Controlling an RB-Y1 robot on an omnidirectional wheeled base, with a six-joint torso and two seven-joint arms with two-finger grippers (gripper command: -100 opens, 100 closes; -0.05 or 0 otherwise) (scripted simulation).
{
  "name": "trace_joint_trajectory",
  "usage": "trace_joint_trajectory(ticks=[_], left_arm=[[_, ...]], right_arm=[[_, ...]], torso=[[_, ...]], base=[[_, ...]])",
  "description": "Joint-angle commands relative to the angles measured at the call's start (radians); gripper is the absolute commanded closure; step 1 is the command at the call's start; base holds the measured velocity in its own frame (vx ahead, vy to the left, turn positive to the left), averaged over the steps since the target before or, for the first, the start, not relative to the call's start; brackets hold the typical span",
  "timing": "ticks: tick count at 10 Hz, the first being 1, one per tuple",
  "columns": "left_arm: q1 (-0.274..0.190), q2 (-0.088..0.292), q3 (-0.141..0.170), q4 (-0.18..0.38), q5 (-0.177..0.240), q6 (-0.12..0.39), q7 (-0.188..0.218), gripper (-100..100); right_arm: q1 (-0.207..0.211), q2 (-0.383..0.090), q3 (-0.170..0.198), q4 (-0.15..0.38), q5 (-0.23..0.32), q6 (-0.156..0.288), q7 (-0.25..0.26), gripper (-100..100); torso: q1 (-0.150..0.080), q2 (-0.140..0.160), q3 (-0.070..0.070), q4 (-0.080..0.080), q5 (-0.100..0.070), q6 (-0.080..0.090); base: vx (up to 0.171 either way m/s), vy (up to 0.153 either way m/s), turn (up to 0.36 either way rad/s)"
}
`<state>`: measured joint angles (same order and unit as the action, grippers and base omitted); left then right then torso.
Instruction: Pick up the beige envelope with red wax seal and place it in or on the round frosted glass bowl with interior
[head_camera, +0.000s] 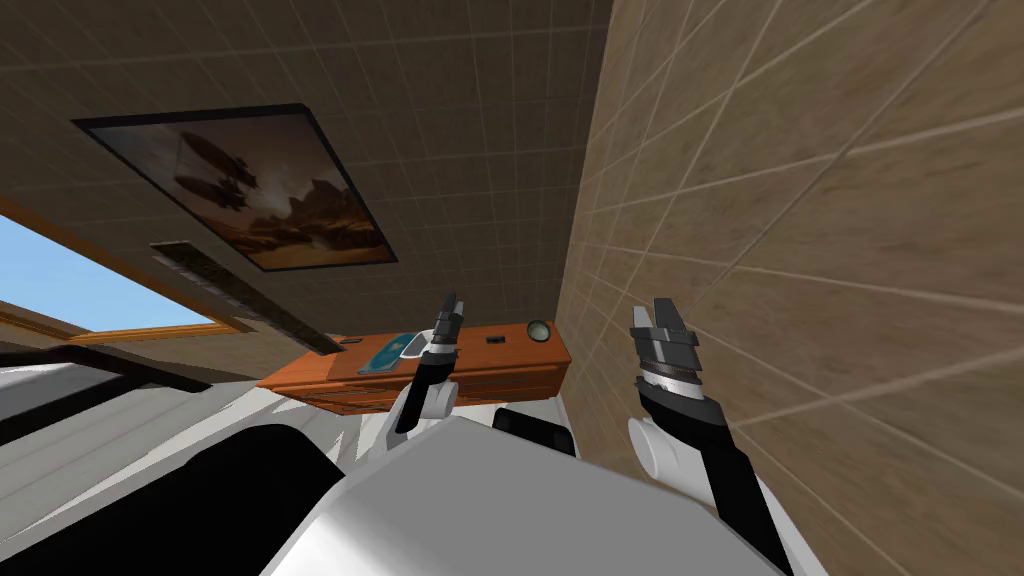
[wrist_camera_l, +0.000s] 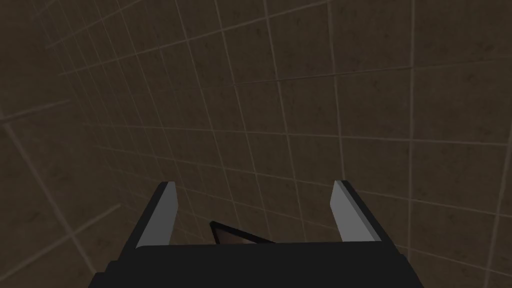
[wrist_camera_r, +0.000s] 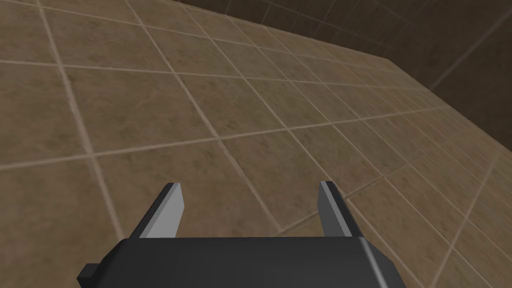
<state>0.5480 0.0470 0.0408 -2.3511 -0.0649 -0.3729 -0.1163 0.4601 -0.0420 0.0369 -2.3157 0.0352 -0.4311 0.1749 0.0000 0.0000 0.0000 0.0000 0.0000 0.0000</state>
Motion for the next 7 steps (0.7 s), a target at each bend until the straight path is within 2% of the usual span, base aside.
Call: trace_joint_trajectory(ticks=[1,3,6,7], left_arm=[[-0.016,0.025,0.015,0.028,0.003,0.028,0.005,-100],[-0.041,0.046,0.038,0.069,0.008,0.07,0.011,-100],[-0.094,0.071,0.089,0.15,0.017,0.158,0.026,-100],[-0.094,0.071,0.089,0.158,0.017,0.163,0.026,-100]], right_arm=[[0.0,0.0,0.0,0.0,0.0,0.0,0.0,0],[0.0,0.0,0.0,0.0,0.0,0.0,0.0,0],[0.0,0.0,0.0,0.0,0.0,0.0,0.0,0],[0.0,0.0,0.0,0.0,0.0,0.0,0.0,0]], torso=[[0.0,0.0,0.0,0.0,0.0,0.0],[0.003,0.001,0.001,0.0,0.001,0.0],[0.005,0.003,0.002,0.001,0.001,0.0],[0.005,0.004,0.002,0.001,0.001,0.001]], base=[[-0.011,0.021,-0.128],[-0.027,0.047,-0.196],[-0.051,0.066,-0.202],[-0.037,0.06,-0.088]])
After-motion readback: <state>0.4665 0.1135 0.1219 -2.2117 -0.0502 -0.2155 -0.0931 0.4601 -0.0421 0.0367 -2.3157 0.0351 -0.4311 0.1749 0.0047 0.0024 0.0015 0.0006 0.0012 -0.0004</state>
